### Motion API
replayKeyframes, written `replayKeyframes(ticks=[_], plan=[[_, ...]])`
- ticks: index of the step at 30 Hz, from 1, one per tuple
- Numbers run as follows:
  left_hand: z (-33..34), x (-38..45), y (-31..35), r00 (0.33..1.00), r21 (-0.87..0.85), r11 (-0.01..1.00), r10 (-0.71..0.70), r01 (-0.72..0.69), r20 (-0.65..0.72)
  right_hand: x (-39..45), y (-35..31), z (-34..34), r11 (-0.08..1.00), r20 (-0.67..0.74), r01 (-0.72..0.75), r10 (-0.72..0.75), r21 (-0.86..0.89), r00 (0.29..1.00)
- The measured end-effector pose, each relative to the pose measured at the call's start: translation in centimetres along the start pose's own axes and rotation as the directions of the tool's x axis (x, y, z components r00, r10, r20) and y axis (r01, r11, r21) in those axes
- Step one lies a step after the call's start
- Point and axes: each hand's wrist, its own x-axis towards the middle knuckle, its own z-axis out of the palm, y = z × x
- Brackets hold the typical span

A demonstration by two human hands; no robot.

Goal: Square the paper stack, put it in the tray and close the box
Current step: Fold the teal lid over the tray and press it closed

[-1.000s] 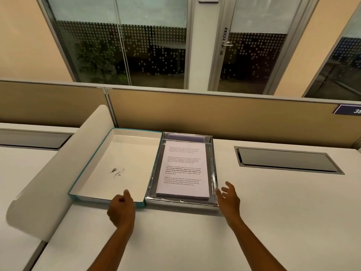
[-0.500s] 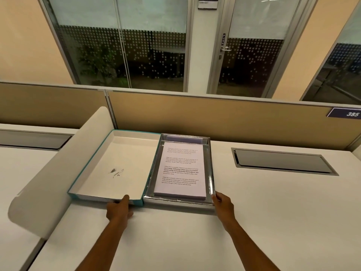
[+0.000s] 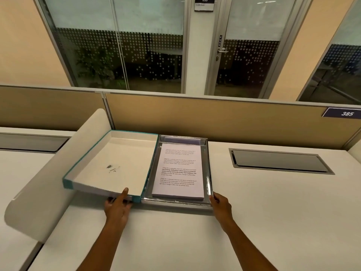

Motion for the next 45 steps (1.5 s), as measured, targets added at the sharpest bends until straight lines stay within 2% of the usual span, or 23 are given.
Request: replayKeyframes(ticks=[4,7,12,17,21,26,28,30,33,37,42,45], plan=[[1.6,0.0,0.6,0.992,0.016,0.992,0.125,-0.125,0.002,0.1,0.1,0.0,1.0,0.007,0.003,-0.003,-0.009,1.0],[2.5,0.2,1.2,0.963,0.062,0.961,0.268,-0.27,0.041,0.1,0.1,-0.1,1.0,0.015,-0.002,0.002,-0.008,1.0],[1.9,0.3,0.9,0.897,0.248,0.863,0.412,-0.44,0.158,0.0,0.1,-0.1,1.0,0.015,-0.001,0.0,0.014,1.0],[1.5,-0.7,-0.7,0.848,0.478,0.702,0.467,-0.528,0.25,-0.3,-0.1,-0.1,1.0,0.01,0.013,-0.013,0.021,1.0],[1.7,-1.8,-1.9,0.753,0.601,0.475,0.531,-0.643,0.388,-0.4,-0.1,-0.1,0.999,0.004,0.025,-0.025,0.026,1.0],[1.3,-2.2,-2.8,0.594,0.585,0.178,0.453,-0.791,0.665,-0.6,-0.3,-0.3,0.998,0.017,0.02,-0.021,0.055,1.0],[1.1,-2.0,-3.5,0.515,0.555,0.008,0.387,-0.832,0.765,-0.7,-0.3,-0.4,0.997,0.034,-0.004,0.002,0.072,0.999],[1.1,-2.0,-4.5,0.467,0.53,-0.13,0.332,-0.838,0.819,-0.7,-0.2,-0.5,0.996,0.04,-0.008,0.005,0.086,0.999],[1.2,-2.2,-5.9,0.434,0.504,-0.256,0.285,-0.825,0.855,-0.8,-0.3,-0.5,0.994,0.056,-0.006,0.0,0.109,0.998],[1.3,-2.0,-6.9,0.413,0.489,-0.368,0.269,-0.791,0.87,-0.8,-0.2,-0.6,0.987,0.058,-0.047,0.038,0.154,0.998],[1.4,-1.8,-8.0,0.396,0.435,-0.529,0.193,-0.728,0.898,-0.3,-0.7,-0.9,0.952,0.102,-0.205,0.186,0.227,0.977],[1.2,-1.3,-8.8,0.401,0.404,-0.598,0.146,-0.692,0.904,-0.1,-1.6,-1.6,0.896,0.153,-0.307,0.27,0.32,0.95]])
